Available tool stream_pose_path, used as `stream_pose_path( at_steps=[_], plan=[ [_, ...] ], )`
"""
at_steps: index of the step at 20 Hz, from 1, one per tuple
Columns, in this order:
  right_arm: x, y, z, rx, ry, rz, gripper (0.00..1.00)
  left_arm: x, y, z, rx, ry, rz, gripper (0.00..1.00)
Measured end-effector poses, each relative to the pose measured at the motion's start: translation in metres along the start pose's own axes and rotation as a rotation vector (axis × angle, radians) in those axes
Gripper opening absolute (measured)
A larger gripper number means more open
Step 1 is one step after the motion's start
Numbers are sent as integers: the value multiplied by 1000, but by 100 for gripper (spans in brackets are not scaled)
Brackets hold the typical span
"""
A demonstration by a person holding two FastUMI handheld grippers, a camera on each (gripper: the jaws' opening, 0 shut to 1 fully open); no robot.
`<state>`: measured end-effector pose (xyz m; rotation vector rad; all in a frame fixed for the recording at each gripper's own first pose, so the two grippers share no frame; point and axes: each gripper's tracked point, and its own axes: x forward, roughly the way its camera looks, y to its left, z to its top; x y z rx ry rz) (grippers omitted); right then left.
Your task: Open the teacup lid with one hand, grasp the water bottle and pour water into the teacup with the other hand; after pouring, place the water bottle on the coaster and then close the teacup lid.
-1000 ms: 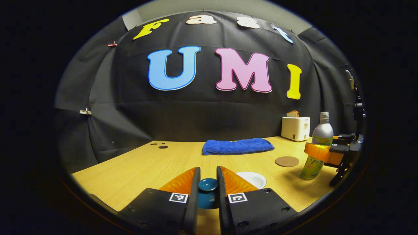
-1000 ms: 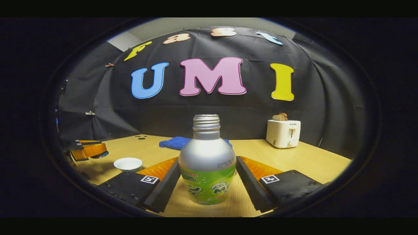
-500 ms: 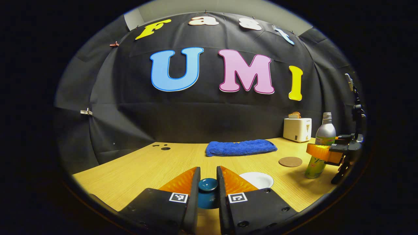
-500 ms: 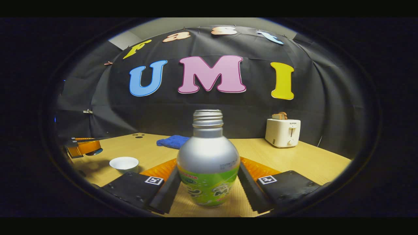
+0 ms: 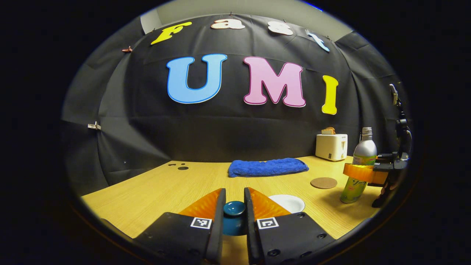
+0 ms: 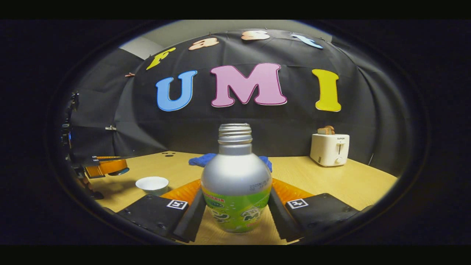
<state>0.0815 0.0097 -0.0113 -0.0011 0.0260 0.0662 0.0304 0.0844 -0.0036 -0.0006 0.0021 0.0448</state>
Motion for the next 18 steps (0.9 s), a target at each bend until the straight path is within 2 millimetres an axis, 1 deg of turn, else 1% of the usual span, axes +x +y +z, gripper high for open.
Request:
stream_pose_path(
  at_steps=[1, 4, 5, 6, 7, 8, 10, 11, 12, 15, 18],
  plan=[
    [-1, 3, 1, 0, 5, 8, 82, 1, 2, 0, 2, 0, 9, 30],
    [-3, 0, 4, 2, -5, 1, 82, 0, 1, -1, 0, 0, 9, 30],
    [-2, 0, 4, 1, -7, -1, 85, 0, 2, -1, 0, 0, 9, 30],
    [-2, 0, 2, -1, -6, 0, 80, 1, 1, -1, 0, -1, 10, 30],
    [-2, 4, 4, 1, -10, 18, 78, 1, 4, 0, 0, -1, 21, 30],
    [-1, 2, 3, 0, -12, 9, 78, 0, 5, -1, -1, 1, 23, 30],
    [0, -2, 6, -21, -19, -12, 73, 0, 4, -1, -1, 1, 22, 30],
    [3, 0, 5, -69, -5, -14, 76, 1, 4, 0, -1, 1, 22, 30],
    [3, 2, 6, -111, -3, -12, 76, 1, 5, 0, -1, 0, 22, 30],
    [5, 15, 22, -247, -31, 14, 76, 1, 8, -1, -1, 1, 37, 30],
    [16, 20, 34, -361, -42, 22, 76, 0, 15, 0, 1, -3, 44, 30]
  ],
)
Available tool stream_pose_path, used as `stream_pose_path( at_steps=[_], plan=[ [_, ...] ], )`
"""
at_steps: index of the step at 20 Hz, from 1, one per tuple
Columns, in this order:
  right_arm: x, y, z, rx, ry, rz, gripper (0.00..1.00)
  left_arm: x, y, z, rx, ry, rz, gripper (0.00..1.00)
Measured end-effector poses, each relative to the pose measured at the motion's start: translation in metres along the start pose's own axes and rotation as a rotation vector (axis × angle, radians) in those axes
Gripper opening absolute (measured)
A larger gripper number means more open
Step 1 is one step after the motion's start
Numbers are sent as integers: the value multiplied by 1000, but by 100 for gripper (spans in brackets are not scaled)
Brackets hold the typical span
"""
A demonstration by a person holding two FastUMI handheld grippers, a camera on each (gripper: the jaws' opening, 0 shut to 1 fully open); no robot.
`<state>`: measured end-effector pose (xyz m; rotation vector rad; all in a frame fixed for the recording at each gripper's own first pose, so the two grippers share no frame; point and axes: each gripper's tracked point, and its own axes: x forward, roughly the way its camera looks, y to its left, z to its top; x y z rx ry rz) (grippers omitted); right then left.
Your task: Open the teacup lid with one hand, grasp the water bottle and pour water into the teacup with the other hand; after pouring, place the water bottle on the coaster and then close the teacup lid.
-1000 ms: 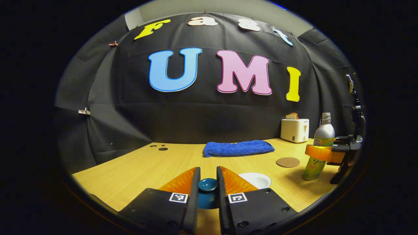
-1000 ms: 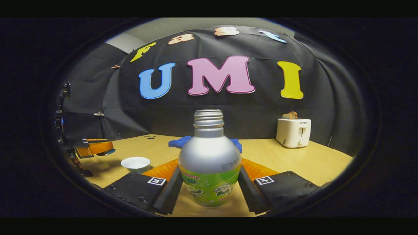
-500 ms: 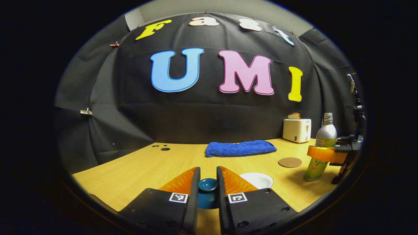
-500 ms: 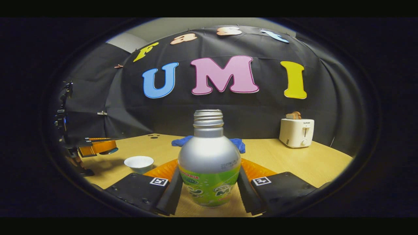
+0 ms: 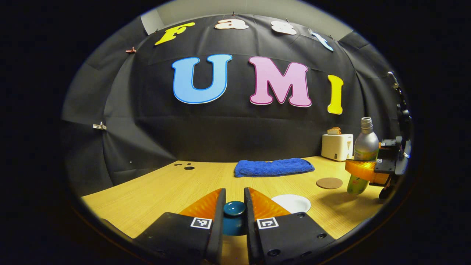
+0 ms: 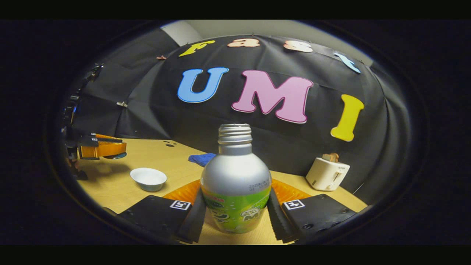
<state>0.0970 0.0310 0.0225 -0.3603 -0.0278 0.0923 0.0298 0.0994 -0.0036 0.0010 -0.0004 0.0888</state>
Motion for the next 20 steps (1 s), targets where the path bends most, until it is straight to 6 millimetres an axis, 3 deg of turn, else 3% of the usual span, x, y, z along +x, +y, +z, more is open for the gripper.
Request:
stream_pose_path(
  at_steps=[6, 9, 12, 15, 17, 20],
  plan=[
    [31, 13, 21, -400, -42, 39, 76, -2, 20, 0, -4, -5, 14, 30],
    [38, 35, 13, -577, -50, 101, 76, -7, 39, 3, -62, -11, 19, 30],
    [45, 46, 4, -661, -53, 128, 72, -10, 62, -3, -77, 8, 37, 30],
    [48, 55, -6, -751, -60, 134, 76, -8, 81, -5, -33, 16, 71, 30],
    [52, 63, -12, -810, -68, 153, 75, -6, 89, -5, 3, 13, 86, 30],
    [63, 77, -6, -909, -100, 180, 75, -5, 85, -5, 0, 9, 68, 30]
  ],
)
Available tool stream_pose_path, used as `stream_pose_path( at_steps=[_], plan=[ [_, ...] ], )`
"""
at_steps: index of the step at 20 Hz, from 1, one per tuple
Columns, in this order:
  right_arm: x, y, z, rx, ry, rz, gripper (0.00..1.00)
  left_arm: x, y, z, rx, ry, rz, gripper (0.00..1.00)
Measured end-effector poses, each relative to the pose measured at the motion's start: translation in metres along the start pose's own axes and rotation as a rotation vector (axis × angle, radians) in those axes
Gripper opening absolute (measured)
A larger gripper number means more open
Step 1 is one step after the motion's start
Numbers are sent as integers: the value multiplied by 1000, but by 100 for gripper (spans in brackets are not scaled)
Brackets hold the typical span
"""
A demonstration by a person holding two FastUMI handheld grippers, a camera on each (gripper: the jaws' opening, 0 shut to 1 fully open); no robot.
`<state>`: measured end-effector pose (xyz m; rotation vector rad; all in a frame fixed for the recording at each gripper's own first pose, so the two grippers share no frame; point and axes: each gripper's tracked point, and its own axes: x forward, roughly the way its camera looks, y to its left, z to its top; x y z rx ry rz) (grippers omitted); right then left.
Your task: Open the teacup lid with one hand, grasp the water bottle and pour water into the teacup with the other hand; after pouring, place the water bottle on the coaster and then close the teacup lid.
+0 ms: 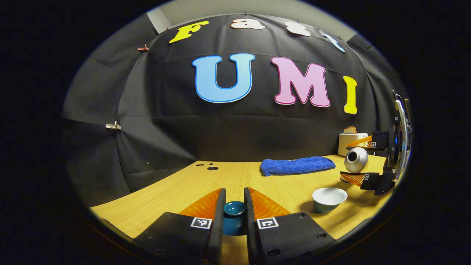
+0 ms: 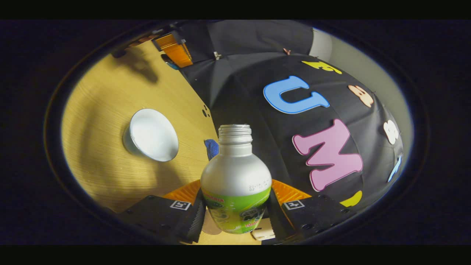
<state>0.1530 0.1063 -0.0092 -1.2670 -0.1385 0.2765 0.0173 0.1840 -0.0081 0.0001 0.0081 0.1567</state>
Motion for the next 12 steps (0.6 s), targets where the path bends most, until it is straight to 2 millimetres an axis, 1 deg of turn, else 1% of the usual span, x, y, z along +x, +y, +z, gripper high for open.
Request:
stream_pose_path(
  at_steps=[1, 3, 4, 12],
  plan=[
    [5, 1, 5, -35, -11, 4, 75, 1, 0, 1, 0, 0, -4, 30],
    [12, 7, 7, -84, -27, 26, 75, 1, -2, 1, 0, -1, -12, 30],
    [12, 11, 8, -98, -28, 39, 76, 1, -2, 1, 0, 0, -13, 30],
    [15, 19, 1, -275, -39, 68, 75, 2, -6, 0, 0, -1, -30, 30]
  ],
)
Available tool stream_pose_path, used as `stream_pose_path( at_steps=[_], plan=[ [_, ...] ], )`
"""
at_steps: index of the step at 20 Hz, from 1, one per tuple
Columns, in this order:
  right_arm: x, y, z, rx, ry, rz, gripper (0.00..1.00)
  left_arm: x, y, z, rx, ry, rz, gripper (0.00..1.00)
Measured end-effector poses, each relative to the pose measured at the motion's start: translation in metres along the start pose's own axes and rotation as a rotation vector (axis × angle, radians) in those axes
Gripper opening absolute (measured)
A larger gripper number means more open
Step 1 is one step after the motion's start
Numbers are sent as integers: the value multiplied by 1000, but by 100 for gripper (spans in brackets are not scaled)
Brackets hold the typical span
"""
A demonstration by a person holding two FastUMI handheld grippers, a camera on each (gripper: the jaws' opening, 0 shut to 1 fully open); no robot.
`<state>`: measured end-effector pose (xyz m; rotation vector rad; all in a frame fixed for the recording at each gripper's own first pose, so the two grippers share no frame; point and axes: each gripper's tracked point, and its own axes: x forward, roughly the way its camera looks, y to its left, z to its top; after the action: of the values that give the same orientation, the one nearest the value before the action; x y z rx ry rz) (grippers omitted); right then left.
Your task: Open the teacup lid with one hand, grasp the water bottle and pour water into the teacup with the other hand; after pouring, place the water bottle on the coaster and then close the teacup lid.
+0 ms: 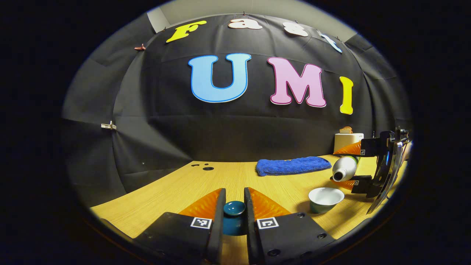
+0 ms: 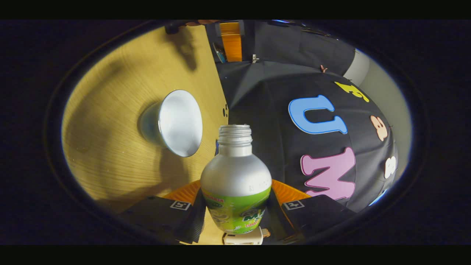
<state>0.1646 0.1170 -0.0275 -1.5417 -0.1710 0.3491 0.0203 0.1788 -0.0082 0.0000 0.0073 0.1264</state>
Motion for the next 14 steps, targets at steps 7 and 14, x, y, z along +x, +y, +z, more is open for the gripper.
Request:
stream_pose_path(
  at_steps=[7, 14],
  plan=[
    [0, 6, -2, -111, -9, 28, 78, 1, -2, 1, 0, 0, -11, 30],
    [5, 5, -2, -218, -12, 41, 75, 1, -4, 1, 1, 0, -26, 30]
  ],
)
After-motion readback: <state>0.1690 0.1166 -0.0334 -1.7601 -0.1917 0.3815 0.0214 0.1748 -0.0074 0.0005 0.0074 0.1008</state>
